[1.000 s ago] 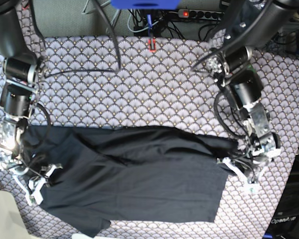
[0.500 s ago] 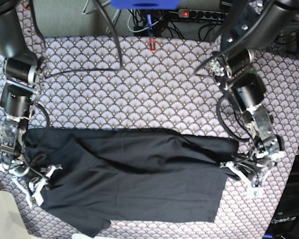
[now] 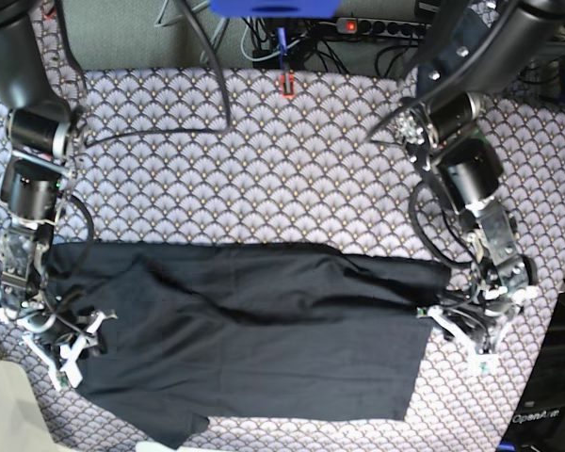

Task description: Fold the T-shirt properly

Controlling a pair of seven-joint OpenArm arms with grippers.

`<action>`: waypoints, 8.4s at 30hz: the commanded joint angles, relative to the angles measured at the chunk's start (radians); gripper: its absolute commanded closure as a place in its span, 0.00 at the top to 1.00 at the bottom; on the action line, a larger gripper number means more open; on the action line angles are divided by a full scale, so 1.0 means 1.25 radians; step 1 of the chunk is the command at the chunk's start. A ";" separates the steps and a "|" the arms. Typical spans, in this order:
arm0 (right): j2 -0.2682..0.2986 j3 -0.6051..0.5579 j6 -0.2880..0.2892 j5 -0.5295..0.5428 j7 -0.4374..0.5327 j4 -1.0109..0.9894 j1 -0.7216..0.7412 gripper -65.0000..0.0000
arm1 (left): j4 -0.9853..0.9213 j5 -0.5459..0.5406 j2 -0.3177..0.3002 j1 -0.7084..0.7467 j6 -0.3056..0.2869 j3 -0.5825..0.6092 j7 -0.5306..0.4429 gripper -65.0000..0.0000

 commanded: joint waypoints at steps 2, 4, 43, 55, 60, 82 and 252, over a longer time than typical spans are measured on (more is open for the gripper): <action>0.010 0.004 0.003 0.012 0.017 0.012 0.023 0.41 | 0.019 -0.010 -0.006 -0.024 0.002 0.001 -0.018 0.20; 0.010 0.004 0.003 0.012 0.017 0.016 0.011 0.41 | 0.020 -0.010 -0.006 -0.024 0.002 0.001 -0.011 0.20; 0.184 0.142 0.003 0.013 0.175 -0.206 -0.104 0.42 | 0.041 -0.012 -0.024 0.139 -0.008 -0.030 0.010 0.21; 0.150 0.142 0.003 0.014 0.192 -0.206 -0.161 0.41 | 0.041 -0.012 -0.024 0.144 -0.007 -0.030 0.010 0.21; 0.135 0.142 0.003 0.014 0.212 -0.206 -0.177 0.30 | 0.040 -0.012 -0.024 0.144 -0.001 -0.030 0.010 0.21; 0.132 0.138 0.003 0.013 0.207 -0.206 -0.177 0.19 | -0.032 -0.012 -0.009 0.117 0.002 -0.030 -0.090 0.31; -0.169 0.479 0.003 -0.035 0.352 0.507 -0.809 0.28 | 0.475 -0.010 0.078 0.542 -0.101 -0.221 0.067 0.03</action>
